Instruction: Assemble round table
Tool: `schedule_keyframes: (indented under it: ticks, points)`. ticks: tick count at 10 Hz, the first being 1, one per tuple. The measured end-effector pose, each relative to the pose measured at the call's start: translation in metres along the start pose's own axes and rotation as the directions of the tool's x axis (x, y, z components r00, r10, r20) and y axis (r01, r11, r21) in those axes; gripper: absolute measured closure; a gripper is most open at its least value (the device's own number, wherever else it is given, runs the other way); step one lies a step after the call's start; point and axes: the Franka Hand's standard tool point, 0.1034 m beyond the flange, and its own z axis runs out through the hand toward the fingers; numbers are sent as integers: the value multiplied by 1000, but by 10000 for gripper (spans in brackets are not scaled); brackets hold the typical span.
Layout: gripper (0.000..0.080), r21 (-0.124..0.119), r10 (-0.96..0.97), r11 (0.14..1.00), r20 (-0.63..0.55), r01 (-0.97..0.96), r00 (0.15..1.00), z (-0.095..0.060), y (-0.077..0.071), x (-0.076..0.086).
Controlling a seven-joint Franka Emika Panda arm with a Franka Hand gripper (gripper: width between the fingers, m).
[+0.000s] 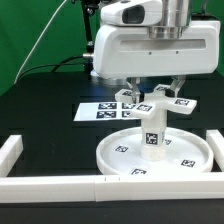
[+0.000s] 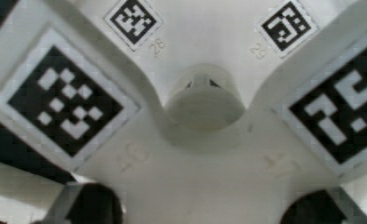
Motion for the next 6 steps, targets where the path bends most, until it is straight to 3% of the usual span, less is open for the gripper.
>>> schedule_keyframes:
  ticks: [2, 3, 5, 6]
  points:
    - [363, -5, 251, 968, -72, -252, 965, 1, 1, -3]
    - [363, 9, 384, 923, -84, -385, 920, 1, 0, -3]
    - [362, 57, 655, 755, -71, -653, 752, 1, -3, -3]
    - [361, 84, 800, 600, -49, -796, 598, 0, -5, -2]
